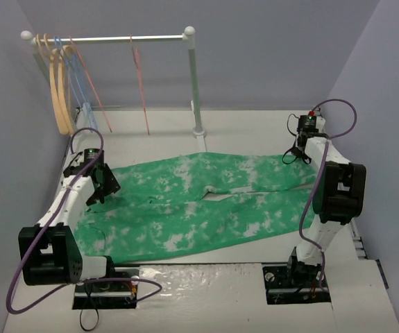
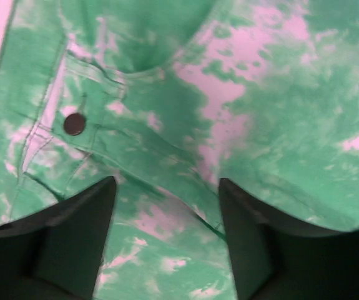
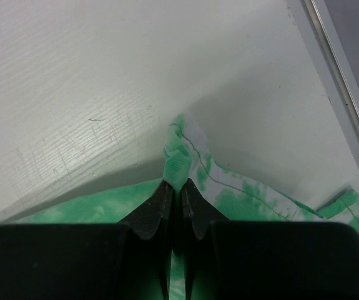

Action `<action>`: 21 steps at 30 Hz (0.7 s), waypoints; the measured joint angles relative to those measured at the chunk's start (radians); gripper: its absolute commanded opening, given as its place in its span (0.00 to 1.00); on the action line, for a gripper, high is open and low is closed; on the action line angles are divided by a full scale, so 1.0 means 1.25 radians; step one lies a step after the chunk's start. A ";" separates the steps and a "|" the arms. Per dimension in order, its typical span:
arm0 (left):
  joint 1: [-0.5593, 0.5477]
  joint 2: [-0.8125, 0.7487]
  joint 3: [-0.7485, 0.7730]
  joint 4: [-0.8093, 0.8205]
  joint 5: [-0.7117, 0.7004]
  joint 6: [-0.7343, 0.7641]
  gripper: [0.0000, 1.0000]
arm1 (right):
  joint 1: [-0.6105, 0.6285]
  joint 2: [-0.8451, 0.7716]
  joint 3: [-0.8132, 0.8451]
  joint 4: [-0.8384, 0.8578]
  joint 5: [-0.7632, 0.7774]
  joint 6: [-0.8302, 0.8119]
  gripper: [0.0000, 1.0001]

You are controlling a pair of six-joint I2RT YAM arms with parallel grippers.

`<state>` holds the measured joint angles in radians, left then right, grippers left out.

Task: Place the trousers on the hanger
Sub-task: Fold the trousers at the center of the board.

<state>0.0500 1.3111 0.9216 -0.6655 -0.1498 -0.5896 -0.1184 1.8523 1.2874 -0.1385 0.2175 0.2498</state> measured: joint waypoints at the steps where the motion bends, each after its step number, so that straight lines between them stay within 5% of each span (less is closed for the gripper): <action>1: 0.026 0.000 0.006 -0.002 0.003 0.009 0.67 | 0.000 0.000 0.001 -0.001 0.000 0.000 0.00; 10: 0.184 0.026 0.011 0.088 0.073 0.063 0.63 | 0.000 0.001 0.020 -0.001 0.000 0.006 0.00; 21: 0.207 0.120 -0.007 0.251 0.093 0.206 0.63 | 0.000 0.029 0.021 0.022 -0.014 0.010 0.00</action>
<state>0.3092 1.4611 0.9129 -0.3515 -0.0332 -0.3319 -0.1184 1.8885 1.3140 -0.1108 0.2002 0.2619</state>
